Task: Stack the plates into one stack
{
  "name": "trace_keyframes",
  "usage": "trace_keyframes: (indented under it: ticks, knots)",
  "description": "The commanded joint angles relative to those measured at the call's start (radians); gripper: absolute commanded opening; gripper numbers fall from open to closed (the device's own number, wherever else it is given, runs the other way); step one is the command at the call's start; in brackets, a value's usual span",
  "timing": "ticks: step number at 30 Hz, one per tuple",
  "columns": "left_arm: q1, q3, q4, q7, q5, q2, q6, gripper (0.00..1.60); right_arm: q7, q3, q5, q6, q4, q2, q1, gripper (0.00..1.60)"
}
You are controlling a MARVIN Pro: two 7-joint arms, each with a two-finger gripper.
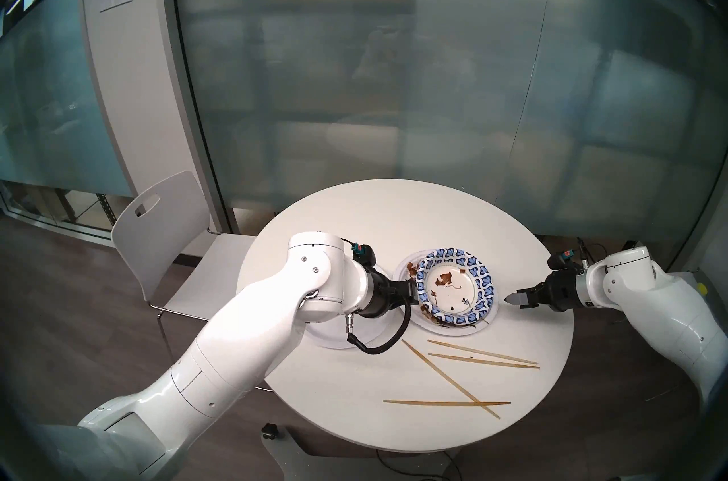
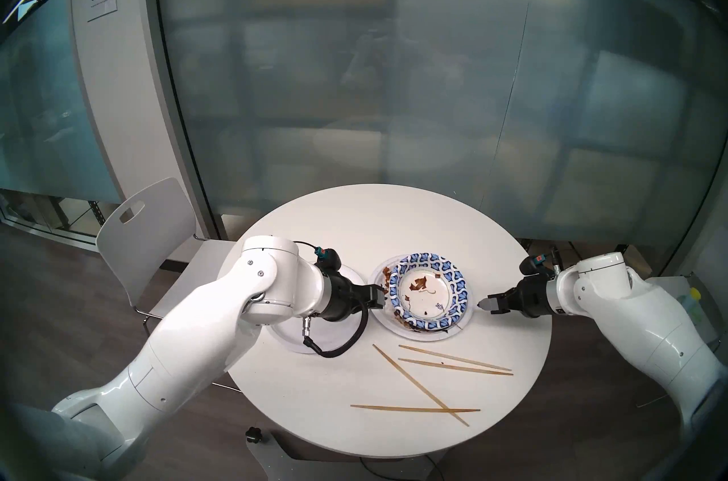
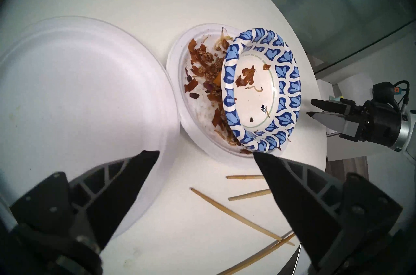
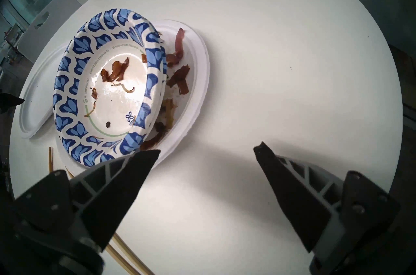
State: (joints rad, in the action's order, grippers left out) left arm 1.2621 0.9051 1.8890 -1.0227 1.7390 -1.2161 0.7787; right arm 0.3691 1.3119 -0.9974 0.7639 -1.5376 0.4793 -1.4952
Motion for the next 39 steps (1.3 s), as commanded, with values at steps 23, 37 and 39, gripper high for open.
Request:
trace_keyframes:
  ticks: [23,37,39]
  knots:
    - [0.010,-0.081,-0.115,-0.009,-0.145,-0.164,-0.266,0.99,0.076,0.028,0.009,-0.044,-0.004,-0.024,-0.008,1.60]
    - [0.016,-0.077,-0.125,-0.005,-0.154,-0.181,-0.321,1.04,0.083,-0.021,0.055,-0.023,0.030,0.012,0.074,1.60]
    - [0.015,-0.077,-0.127,-0.008,-0.155,-0.182,-0.323,1.04,0.091,-0.035,0.069,-0.019,0.042,0.022,0.100,1.60]
